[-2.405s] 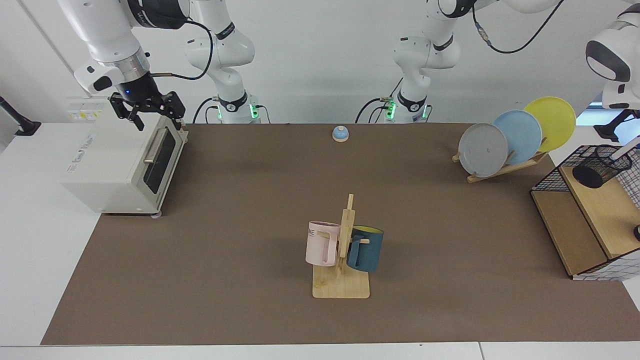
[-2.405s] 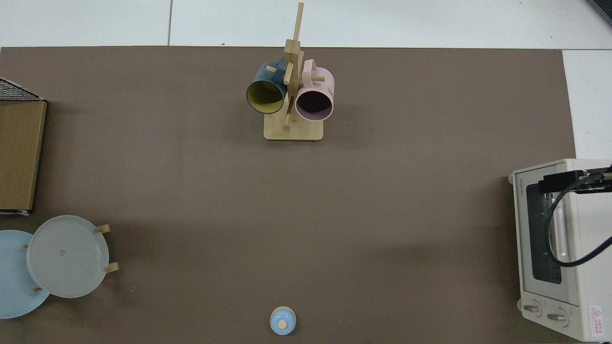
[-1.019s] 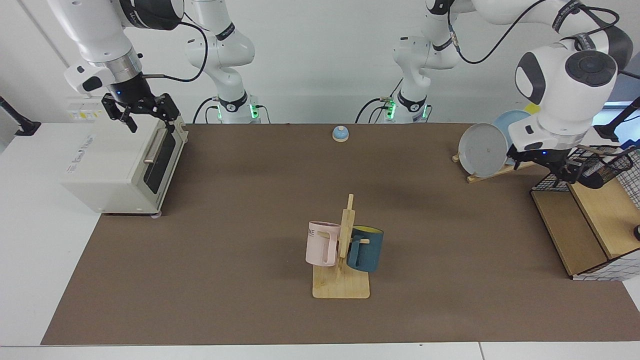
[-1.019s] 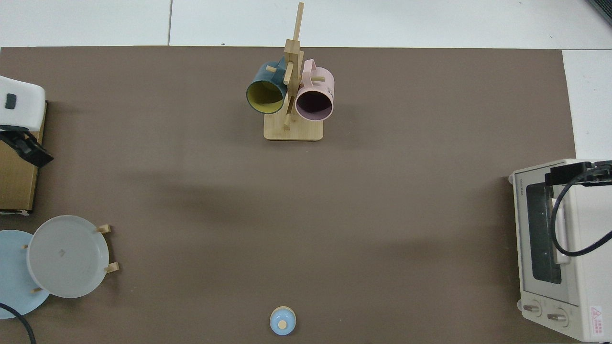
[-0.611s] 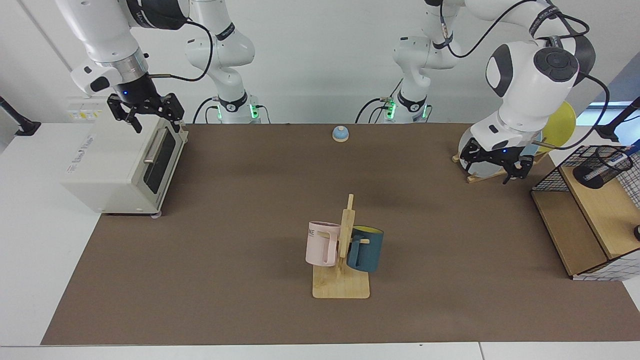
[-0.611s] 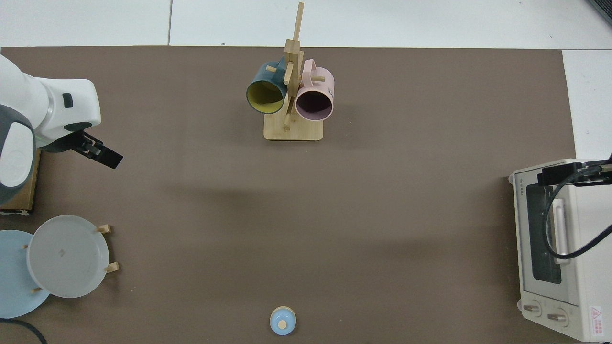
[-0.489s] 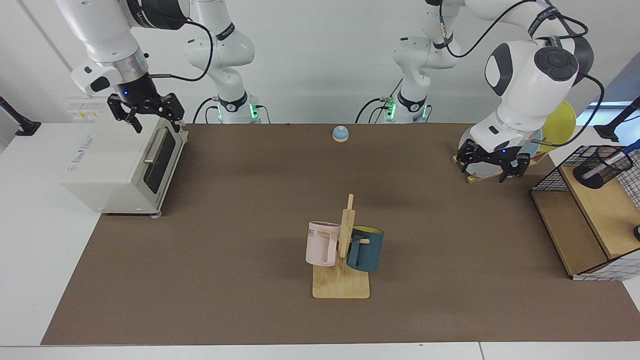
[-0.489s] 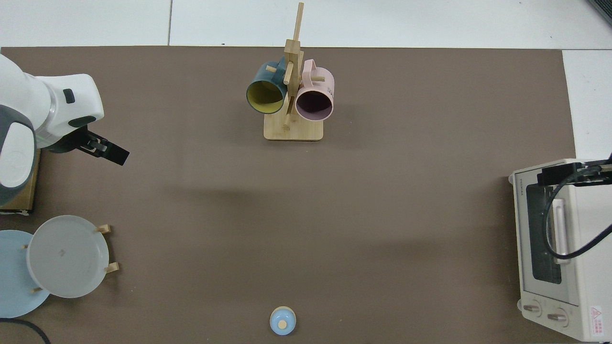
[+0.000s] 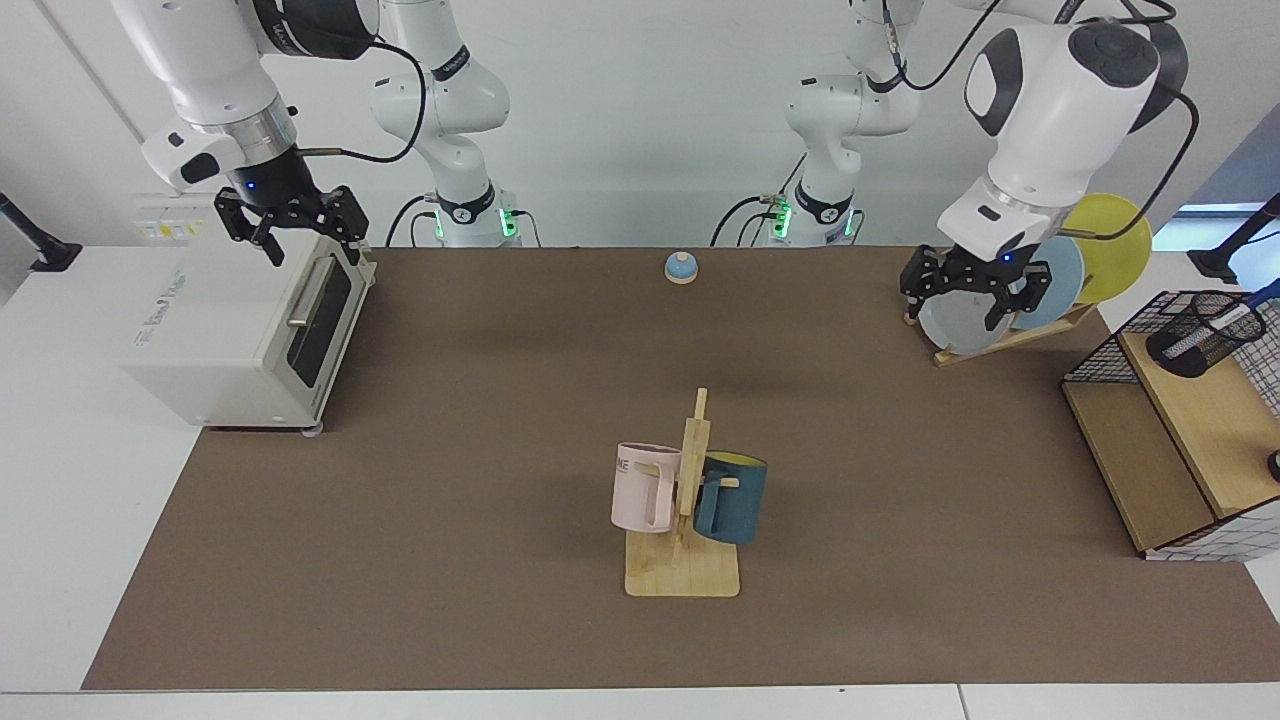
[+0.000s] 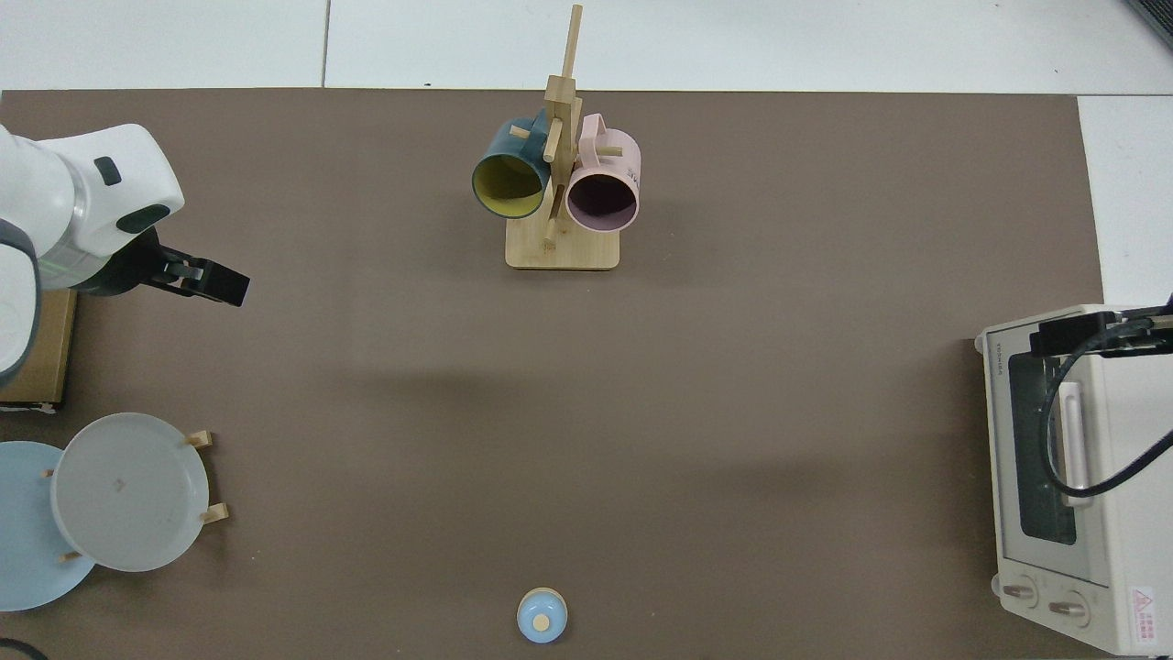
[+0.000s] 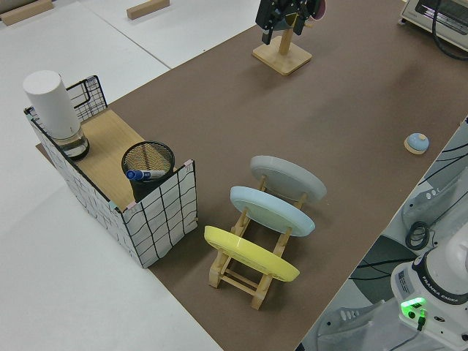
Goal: Put markers into pen holder
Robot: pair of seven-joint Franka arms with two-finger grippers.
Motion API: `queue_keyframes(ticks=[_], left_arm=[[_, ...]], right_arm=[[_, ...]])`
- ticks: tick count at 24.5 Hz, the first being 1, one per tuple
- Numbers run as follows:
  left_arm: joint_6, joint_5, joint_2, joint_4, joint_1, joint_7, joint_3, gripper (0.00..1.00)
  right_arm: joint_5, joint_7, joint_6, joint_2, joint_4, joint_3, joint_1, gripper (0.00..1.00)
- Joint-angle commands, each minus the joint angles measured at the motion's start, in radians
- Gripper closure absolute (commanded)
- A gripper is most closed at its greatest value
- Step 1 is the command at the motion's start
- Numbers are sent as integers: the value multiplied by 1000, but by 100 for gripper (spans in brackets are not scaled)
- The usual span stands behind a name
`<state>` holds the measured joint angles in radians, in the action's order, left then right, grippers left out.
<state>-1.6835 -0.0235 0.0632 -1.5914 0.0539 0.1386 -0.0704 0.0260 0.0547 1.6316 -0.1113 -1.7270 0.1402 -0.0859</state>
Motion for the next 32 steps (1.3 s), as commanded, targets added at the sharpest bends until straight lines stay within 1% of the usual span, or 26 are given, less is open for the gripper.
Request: queue_keyframes(ticks=[1,4,7,8,11,13,16,20,28,32], left_arm=[[22,14,-49,-25,-34,-17,-13,0],[22,19,-52,-35,-22,-7,50,0],[36,26,-60,-41,-25,41,61,0],[37,37,-75,-60,-26,65,64,0],[-42,48,-152,-180,-26,87,69,0],[-70,48,-172,-211,-23,101,69,0],[-79,47,-160,-187,-22,124,69,0],[-47,46,-118,-116,-22,121,69,0],[-28,51,-118,-113,-22,98,69,0],[10,62,-117,-108,-22,26,69,0]], right_arm=[[-6,-3,-3,-2,6,-4,6,0],[-6,-3,-3,-2,7,-4,6,0],[-6,-3,-4,-2,6,-4,6,0],[-6,-3,-3,-2,6,-4,6,0],[-6,-3,-3,-2,6,-4,6,0],[-6,-3,-3,-2,6,-4,6,0],[-6,-3,-3,-2,6,-2,6,0],[-6,-3,-4,-2,6,-4,6,0],[-6,-3,-3,-2,6,-4,6,0],[-6,-3,-4,-2,6,-4,6,0]])
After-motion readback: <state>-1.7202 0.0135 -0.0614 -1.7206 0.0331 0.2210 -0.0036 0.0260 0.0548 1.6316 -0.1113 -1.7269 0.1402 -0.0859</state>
